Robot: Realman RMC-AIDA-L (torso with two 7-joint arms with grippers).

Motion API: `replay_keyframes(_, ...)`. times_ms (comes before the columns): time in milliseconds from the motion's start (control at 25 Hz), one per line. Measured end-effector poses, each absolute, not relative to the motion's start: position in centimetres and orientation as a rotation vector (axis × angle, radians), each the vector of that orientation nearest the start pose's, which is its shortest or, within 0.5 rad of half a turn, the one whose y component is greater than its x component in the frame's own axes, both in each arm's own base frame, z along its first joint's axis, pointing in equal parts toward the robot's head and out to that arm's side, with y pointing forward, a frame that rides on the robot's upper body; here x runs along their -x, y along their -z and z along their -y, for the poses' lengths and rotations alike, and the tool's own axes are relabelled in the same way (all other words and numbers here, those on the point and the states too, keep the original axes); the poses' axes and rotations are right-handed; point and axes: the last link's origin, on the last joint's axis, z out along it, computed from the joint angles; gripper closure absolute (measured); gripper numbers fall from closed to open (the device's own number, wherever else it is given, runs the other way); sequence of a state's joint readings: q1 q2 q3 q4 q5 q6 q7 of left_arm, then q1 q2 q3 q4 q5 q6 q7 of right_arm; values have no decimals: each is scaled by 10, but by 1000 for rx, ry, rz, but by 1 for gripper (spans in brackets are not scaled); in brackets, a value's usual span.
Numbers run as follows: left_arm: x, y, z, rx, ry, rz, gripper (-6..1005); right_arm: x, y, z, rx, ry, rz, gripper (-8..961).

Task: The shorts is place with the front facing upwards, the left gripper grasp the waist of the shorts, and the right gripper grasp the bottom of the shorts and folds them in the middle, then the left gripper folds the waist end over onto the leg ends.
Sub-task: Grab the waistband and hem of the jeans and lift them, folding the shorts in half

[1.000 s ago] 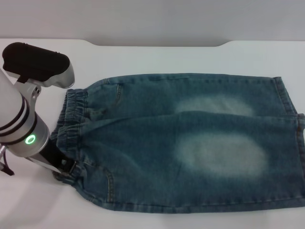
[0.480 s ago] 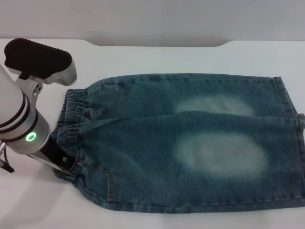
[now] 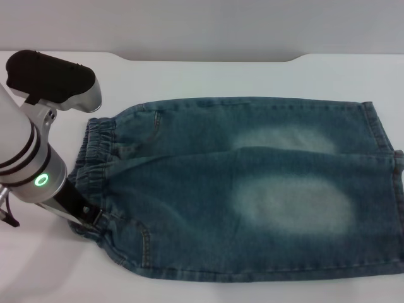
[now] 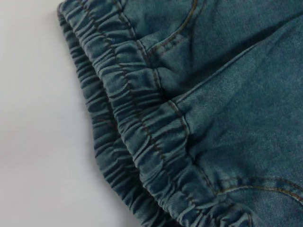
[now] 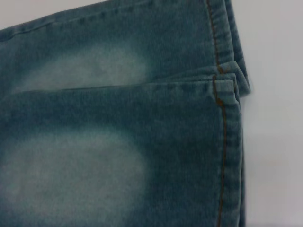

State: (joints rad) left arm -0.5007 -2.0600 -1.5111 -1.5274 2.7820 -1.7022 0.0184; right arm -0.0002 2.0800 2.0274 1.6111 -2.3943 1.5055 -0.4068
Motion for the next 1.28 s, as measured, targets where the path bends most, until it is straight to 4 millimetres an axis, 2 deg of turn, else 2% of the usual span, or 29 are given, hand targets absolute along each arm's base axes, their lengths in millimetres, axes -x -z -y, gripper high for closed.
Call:
replay_keyframes(760, 195, 2, -316, 2174, -731, 1301, 945, -313, -61, -244, 2009, 64, -1709, 386)
replay_keyframes(1280, 195, 3, -315, 2182, -737, 1295, 941, -313, -58, -242, 2013, 69, -1720, 387)
